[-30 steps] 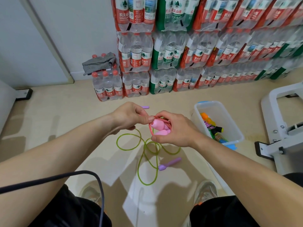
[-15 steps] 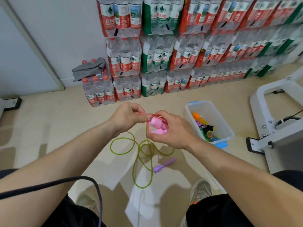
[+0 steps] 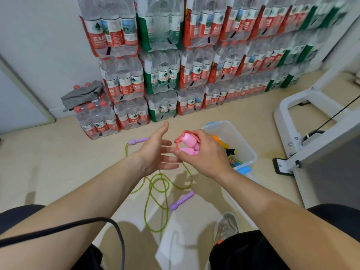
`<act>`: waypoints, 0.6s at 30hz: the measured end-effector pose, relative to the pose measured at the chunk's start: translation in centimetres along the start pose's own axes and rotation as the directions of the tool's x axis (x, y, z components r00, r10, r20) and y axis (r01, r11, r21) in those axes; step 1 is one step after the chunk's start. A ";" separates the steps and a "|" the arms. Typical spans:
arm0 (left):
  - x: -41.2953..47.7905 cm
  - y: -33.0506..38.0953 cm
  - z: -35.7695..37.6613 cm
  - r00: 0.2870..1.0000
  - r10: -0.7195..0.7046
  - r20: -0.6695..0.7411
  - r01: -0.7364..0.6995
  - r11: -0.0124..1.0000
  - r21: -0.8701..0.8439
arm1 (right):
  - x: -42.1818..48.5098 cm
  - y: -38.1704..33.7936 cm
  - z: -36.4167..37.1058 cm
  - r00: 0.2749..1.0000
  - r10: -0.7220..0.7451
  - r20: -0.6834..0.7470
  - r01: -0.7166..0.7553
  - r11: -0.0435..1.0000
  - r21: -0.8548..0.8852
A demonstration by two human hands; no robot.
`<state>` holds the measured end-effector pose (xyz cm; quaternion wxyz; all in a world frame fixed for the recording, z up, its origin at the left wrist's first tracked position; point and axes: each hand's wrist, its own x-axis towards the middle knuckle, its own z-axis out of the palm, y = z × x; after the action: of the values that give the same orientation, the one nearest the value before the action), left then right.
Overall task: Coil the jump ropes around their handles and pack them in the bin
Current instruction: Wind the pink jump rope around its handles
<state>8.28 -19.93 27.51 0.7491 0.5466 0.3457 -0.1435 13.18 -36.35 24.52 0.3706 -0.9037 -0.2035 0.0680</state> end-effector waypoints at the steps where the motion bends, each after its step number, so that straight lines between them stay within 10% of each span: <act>1: 0.1 -0.1 0.6 0.999 -0.006 0.052 0.005 1.000 0.009 | 0.0 0.4 -0.3 1.000 0.000 -0.015 0.000 1.000 -0.031; 7: 2.2 -0.7 4.1 0.980 0.155 0.122 -0.165 0.984 0.074 | 0.8 2.8 -1.1 0.998 0.036 0.056 -0.032 0.997 -0.067; 18: 9.8 0.3 9.2 0.978 0.207 0.034 -0.209 0.970 0.124 | 3.8 9.8 -6.4 0.903 0.291 0.315 -0.397 0.844 0.360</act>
<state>18.86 -26.71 22.65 0.7275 0.6246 0.2687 -0.0917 21.53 -45.20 22.37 0.5076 -0.8096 -0.0624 0.2881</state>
